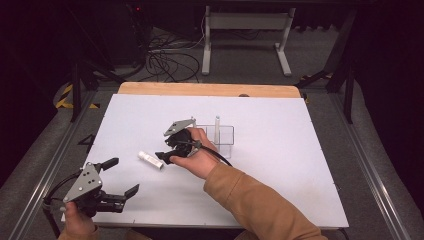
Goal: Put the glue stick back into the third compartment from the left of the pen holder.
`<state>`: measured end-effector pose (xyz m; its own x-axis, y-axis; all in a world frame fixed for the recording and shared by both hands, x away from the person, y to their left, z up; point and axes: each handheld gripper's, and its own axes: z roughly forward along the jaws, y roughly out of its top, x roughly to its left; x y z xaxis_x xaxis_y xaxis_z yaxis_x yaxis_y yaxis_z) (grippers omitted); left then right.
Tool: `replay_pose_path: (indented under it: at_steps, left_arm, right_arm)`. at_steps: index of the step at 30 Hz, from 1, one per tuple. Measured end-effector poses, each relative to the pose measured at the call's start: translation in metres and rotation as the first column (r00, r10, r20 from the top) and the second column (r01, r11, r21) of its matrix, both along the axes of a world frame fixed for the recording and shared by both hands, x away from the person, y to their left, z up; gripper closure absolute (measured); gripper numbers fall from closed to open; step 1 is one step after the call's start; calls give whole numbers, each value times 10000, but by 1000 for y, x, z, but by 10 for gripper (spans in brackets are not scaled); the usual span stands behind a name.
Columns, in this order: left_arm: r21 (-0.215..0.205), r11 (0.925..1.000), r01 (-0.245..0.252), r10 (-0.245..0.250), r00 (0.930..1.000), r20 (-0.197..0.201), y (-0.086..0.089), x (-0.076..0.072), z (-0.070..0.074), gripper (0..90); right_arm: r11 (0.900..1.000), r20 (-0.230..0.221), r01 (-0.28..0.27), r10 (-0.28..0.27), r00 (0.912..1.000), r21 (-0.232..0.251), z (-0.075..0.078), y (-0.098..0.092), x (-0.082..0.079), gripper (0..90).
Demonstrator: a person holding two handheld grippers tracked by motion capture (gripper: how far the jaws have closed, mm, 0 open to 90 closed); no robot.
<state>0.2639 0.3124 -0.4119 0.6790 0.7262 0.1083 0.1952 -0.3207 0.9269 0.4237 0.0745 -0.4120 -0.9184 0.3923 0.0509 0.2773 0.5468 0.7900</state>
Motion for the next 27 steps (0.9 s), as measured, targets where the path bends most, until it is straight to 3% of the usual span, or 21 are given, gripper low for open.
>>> replay_pose_path:
  at_steps: [12, 27]
  left_arm:
    - [-68, 10000, -44, 43, 10000, -16, 1, 1, -1, 22]
    - [42, 10000, -74, 73, 10000, 44, -1, 1, -1, 23]
  right_arm:
    - [9979, -204, -187, 174, 9996, -621, -16, 21, 4, 457]
    - [9938, -400, -354, 314, 9987, -1052, -33, 38, 5, 517]
